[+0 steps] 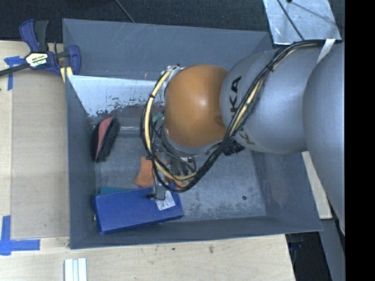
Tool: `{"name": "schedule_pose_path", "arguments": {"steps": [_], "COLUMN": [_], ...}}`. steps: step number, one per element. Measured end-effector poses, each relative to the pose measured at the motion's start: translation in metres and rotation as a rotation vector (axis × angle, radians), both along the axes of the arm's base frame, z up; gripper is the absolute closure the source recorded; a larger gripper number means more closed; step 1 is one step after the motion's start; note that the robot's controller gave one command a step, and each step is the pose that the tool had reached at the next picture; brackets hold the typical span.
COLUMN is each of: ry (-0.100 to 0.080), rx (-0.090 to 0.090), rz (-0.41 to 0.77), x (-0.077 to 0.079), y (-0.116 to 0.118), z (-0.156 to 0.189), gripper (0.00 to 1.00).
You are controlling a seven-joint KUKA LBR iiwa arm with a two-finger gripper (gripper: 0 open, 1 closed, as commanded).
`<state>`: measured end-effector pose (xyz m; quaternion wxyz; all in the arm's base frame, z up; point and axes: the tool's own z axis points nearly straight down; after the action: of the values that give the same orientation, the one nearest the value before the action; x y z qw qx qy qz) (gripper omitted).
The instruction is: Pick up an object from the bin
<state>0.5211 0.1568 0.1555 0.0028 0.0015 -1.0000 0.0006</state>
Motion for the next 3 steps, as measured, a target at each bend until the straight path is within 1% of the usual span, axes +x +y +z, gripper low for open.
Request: {"name": "schedule_pose_path", "arguments": {"steps": [1,2,3], "ry": [-0.008,-0.016,-0.034], "rx": [0.002,0.006,0.006], "rz": [-0.003,-0.035,-0.123], "x": [0.002,0.006,0.016], "y": [0.000,-0.017,-0.037], "z": [0.004,-0.034,-0.062], "gripper": [0.00,0.00,1.00]}}
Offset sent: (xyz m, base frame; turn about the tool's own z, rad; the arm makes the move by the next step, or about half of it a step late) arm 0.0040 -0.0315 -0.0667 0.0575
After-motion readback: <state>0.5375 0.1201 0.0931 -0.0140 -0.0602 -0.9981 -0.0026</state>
